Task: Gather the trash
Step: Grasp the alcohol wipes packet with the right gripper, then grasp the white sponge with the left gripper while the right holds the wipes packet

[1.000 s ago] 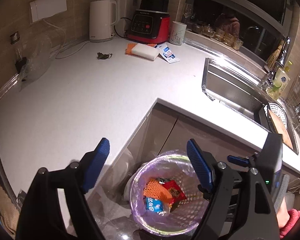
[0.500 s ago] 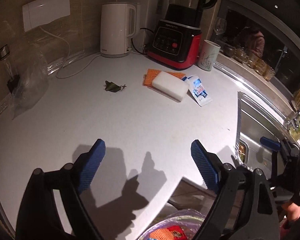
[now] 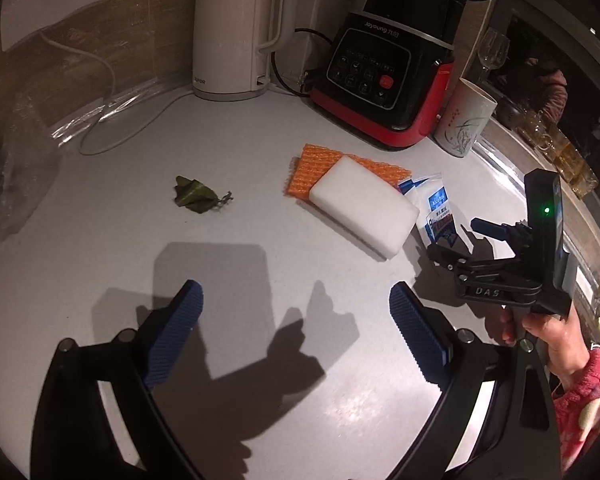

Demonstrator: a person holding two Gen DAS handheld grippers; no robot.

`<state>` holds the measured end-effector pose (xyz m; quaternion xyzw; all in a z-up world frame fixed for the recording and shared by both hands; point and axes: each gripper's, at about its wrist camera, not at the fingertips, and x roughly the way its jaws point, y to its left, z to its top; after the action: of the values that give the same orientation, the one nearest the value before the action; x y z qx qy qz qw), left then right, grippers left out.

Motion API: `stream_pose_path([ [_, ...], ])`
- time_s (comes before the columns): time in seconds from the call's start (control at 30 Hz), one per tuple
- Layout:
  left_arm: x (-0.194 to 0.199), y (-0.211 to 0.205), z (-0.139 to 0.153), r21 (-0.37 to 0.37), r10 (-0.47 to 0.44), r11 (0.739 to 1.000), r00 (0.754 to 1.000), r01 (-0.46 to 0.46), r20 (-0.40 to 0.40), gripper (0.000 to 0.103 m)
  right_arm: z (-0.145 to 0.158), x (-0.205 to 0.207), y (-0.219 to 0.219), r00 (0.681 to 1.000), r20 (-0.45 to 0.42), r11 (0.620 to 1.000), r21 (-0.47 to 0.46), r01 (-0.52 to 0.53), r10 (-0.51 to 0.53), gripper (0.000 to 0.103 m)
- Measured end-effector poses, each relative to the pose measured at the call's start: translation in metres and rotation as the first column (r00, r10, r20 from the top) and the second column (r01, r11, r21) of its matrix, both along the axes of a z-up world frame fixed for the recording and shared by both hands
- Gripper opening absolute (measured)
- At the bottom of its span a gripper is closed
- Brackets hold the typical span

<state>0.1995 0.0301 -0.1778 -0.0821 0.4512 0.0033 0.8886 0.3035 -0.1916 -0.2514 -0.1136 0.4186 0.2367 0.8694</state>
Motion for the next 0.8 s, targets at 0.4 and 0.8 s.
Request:
stream_pose_path([
  [0.4,0.088,-0.040,-0.001,-0.010,0.156,0.987,0.984,-0.157,-0.081,0.095,0.015,0.014,-0.024,0.999,-0.027,0.996,0.088,-0.029,0.032,0.040],
  [0.8,0.141,-0.061,-0.036,0.049,0.357,0.934,0.908,-0.355,-0.221,0.095,0.038,-0.008,-0.068,1.000,0.004,0.980,0.197,0.010,-0.011,0.040],
])
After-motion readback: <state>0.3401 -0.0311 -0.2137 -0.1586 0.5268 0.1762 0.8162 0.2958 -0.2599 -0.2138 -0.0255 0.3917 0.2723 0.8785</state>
